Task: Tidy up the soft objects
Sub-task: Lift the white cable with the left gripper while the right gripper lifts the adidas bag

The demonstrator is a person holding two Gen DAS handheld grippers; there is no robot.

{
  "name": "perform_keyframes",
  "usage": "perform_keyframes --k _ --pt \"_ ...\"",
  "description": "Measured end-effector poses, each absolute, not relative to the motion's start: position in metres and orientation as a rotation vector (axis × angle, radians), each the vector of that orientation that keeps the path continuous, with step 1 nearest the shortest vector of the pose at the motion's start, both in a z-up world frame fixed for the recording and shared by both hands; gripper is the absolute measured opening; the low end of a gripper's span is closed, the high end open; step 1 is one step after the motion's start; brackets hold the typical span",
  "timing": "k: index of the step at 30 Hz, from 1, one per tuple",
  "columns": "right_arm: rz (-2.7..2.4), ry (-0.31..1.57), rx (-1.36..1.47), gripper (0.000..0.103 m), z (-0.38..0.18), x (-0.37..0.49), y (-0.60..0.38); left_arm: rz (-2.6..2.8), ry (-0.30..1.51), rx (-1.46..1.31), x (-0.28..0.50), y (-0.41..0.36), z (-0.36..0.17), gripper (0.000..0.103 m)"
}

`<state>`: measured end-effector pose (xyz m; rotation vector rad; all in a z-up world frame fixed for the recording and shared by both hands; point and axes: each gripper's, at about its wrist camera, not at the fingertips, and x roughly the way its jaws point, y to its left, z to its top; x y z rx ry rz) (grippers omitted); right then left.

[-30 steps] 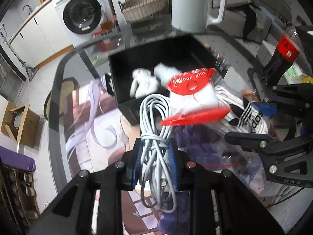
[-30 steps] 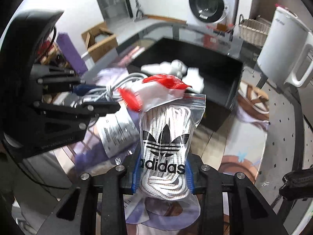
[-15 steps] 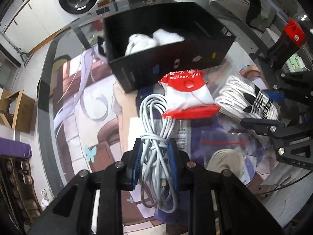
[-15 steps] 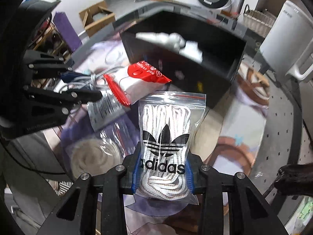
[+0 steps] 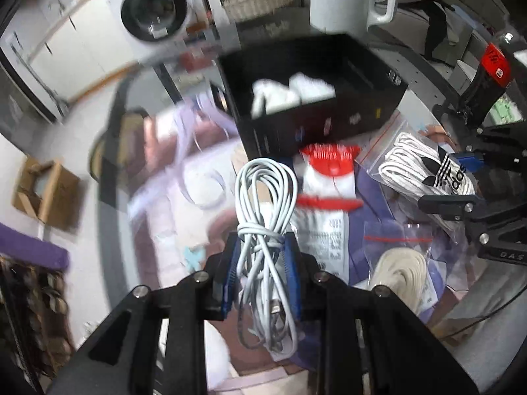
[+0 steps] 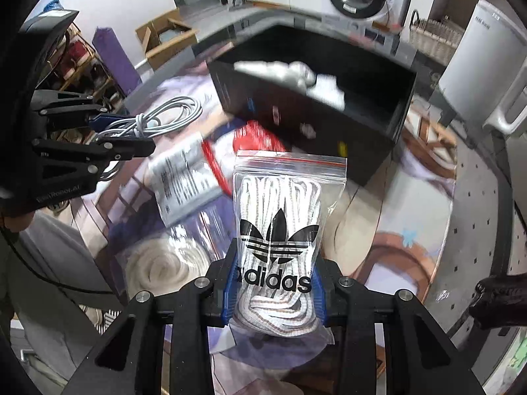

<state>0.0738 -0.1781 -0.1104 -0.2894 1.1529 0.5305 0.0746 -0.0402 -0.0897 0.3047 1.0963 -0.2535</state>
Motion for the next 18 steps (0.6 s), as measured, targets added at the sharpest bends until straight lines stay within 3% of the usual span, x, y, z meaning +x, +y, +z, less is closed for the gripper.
perform_keyframes --k 10,18 --pt "0.539 0.900 -0.216 0.037 -0.062 0.061 -0.178 -0.279 0.880 0.222 0.072 -0.042 -0.039 0.024" --pt "0.512 0.641 -0.171 0.037 -0.016 0.052 -0.190 -0.223 0.598 0.214 0.049 -0.041 0.006 0.024"
